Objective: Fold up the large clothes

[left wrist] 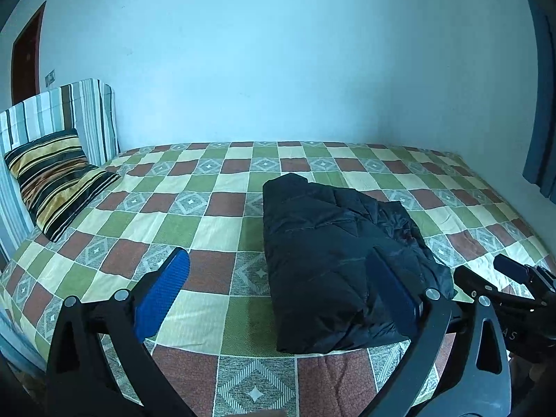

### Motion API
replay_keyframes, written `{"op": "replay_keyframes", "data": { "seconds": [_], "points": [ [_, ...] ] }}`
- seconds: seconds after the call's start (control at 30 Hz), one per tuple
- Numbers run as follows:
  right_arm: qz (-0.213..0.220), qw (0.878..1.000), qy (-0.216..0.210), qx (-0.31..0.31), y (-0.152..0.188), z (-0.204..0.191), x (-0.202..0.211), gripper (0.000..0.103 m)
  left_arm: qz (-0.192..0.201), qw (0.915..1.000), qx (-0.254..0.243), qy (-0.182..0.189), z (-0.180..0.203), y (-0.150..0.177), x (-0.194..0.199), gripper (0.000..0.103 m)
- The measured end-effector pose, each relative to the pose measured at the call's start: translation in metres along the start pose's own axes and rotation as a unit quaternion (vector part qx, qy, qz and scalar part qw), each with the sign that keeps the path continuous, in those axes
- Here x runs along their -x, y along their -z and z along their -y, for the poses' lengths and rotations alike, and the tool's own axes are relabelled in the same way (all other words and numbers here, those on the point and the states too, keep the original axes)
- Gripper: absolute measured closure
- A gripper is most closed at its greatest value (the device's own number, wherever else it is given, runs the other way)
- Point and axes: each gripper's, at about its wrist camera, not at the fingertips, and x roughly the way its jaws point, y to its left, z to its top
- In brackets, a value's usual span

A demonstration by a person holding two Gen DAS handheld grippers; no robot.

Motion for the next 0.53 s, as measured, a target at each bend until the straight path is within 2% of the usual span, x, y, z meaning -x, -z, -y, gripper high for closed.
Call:
{"op": "replay_keyframes", "data": {
  "seconds": [0.17, 0.33, 0.53],
  "points": [
    [-0.005, 1.000, -0.001, -0.002, 0.002, 0.002, -0.006, 0.023, -0.010, 0.9998, 0.018, -0.007, -0.008, 0.002, -0.009, 0.002],
    [-0.005, 1.000, 0.004, -0.005, 0.001, 0.008, -0.014, 0.023, -0.011, 0.9995, 0.002, -0.029, -0.012, 0.003, -0.026, 0.002],
    [-0.007, 0.999, 0.034, -0.030, -0.004, 0.043, -0.033, 0.023, -0.056, 0.9973, 0.017, -0.045, -0.039, 0.011, -0.071, 0.002]
  ]
}}
